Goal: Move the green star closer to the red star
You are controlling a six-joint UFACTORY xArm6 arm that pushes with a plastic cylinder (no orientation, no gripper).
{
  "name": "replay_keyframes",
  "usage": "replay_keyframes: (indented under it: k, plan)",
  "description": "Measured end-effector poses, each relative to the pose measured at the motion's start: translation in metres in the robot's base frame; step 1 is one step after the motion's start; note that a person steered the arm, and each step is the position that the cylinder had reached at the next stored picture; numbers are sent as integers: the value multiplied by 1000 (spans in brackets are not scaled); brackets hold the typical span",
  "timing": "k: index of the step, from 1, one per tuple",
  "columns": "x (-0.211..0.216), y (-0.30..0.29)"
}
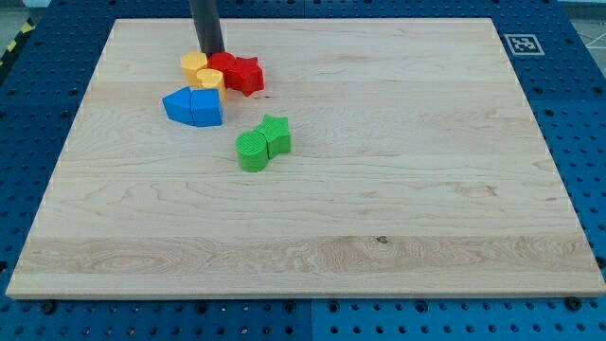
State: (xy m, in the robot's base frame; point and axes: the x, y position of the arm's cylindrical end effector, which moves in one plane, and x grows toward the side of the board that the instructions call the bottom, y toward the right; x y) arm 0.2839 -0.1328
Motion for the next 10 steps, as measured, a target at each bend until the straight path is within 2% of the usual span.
replay_keyframes:
  k: [2,3,4,6,7,8,10]
  plan:
    - [-30,-20]
    - [-31,-41]
    - [-38,-36]
    - [-45,47]
    - [-17,98]
    - [29,142]
    - [143,171]
